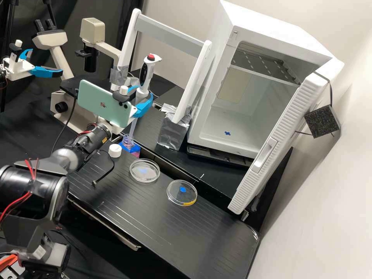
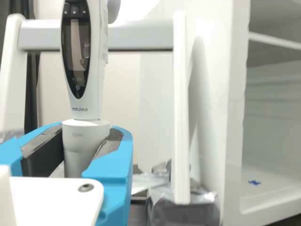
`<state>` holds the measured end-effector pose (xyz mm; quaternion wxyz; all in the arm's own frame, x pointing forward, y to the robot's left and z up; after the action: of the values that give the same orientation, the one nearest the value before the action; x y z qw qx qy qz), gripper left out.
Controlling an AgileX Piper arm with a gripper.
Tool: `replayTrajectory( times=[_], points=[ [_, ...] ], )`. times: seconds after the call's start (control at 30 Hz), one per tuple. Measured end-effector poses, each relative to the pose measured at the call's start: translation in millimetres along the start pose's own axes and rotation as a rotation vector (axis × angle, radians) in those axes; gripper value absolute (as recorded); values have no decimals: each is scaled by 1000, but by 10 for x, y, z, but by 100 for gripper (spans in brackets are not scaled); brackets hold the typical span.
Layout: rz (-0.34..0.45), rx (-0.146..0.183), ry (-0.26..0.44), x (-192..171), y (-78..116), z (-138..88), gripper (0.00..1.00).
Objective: Use the pipette
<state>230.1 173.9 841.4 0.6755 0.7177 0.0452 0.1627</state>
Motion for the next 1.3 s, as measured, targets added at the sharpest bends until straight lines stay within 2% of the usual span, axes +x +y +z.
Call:
replayTrajectory(
  times=[0.2, 0.43, 0.6, 0.77, 0.83, 0.9, 1.13, 1.3],
  points=[
    [27, 13, 20, 10, 173, -88, 0],
    [-11, 16, 18, -32, 271, -116, 0],
    [-23, 20, 57, -63, 393, -111, 0],
    [-5, -1, 81, -185, 534, 30, 0],
    [12, 15, 68, -240, 620, 142, 0],
    [21, 15, 64, -300, 693, 235, 0],
    [107, 82, 51, -509, 957, 518, 0],
    [173, 65, 55, -608, 1068, 599, 0]
  ],
)
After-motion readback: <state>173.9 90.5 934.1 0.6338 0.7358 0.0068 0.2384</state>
